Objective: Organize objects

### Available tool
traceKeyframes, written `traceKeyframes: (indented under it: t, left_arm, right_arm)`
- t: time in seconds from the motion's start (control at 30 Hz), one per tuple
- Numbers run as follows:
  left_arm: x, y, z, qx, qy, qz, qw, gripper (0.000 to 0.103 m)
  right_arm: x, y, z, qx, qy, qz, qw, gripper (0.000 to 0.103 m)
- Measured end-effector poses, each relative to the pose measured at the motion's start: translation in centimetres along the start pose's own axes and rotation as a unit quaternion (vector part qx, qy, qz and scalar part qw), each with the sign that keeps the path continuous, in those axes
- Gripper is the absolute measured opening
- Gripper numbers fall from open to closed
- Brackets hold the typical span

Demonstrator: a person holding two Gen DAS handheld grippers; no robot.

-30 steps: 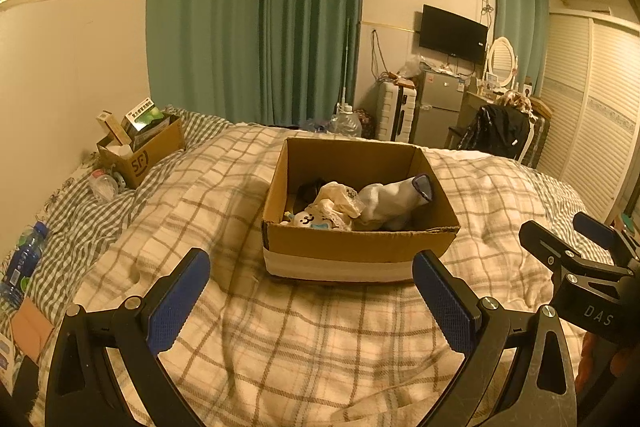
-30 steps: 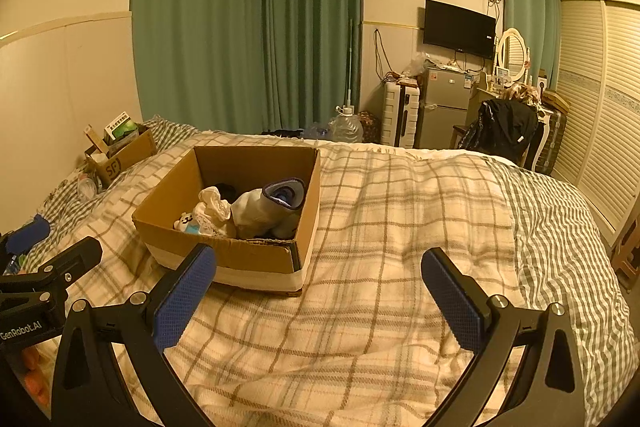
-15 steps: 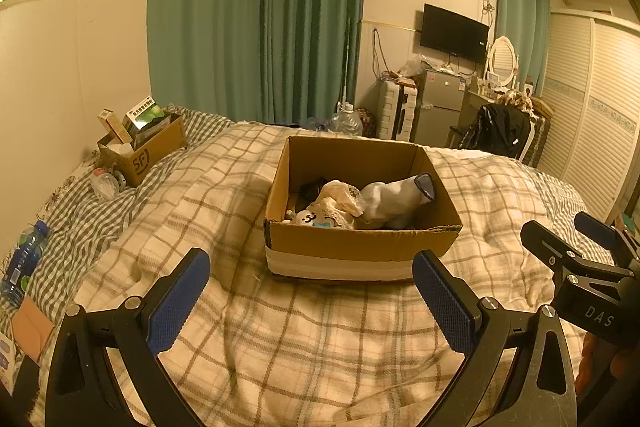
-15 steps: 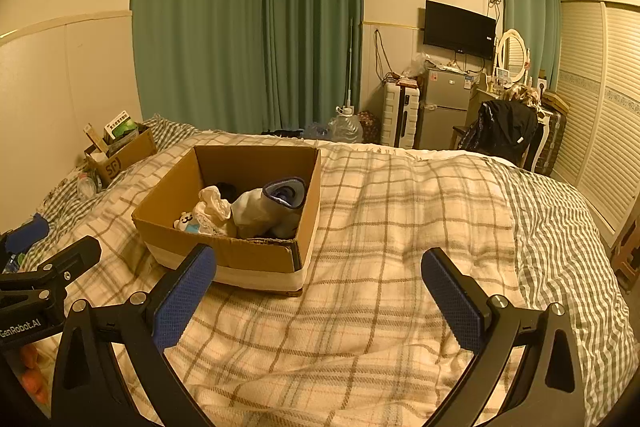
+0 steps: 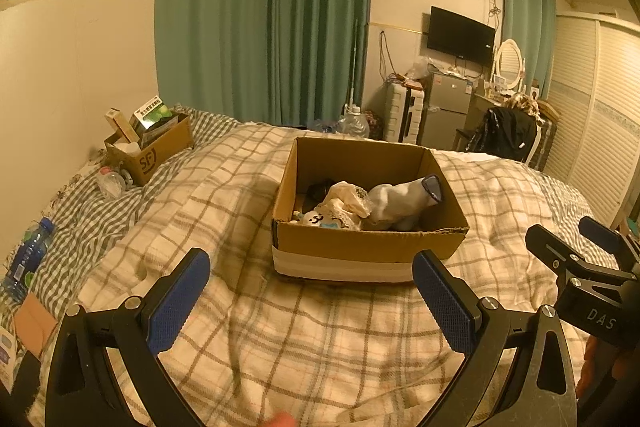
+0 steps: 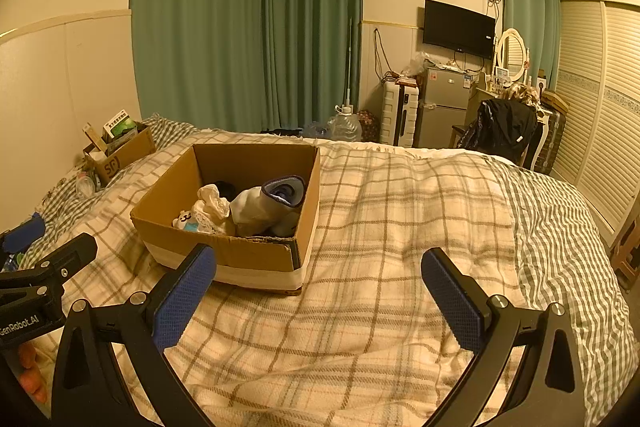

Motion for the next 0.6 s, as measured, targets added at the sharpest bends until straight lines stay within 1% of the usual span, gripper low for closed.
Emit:
traceKeyframes:
  t: [0.17, 0.6]
  left_arm:
    - [0.01, 0.0, -0.07, 0.006, -0.003, 0.002, 1.0, 0.103]
    - [0.03, 0.03, -0.21, 0.008, -0.006, 0.003, 0.9999, 0.103]
  right_arm:
    - [-0.03, -0.02, -0.01, 0.001, 0.0, -0.002, 1.0, 0.103]
    - [0.1, -0.1, 0.11, 0.002, 0.001, -0.002, 1.0, 0.103]
Point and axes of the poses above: each gripper's, at about its wrist camera, not at the fingertips, and y roughly against the way its jaws point, z to its left, x to its underside, the point moved 5 cm from there along -y, roughly the way its jaws point, and after that the axes turned 12 degrees about z, right-handed, at the moved point
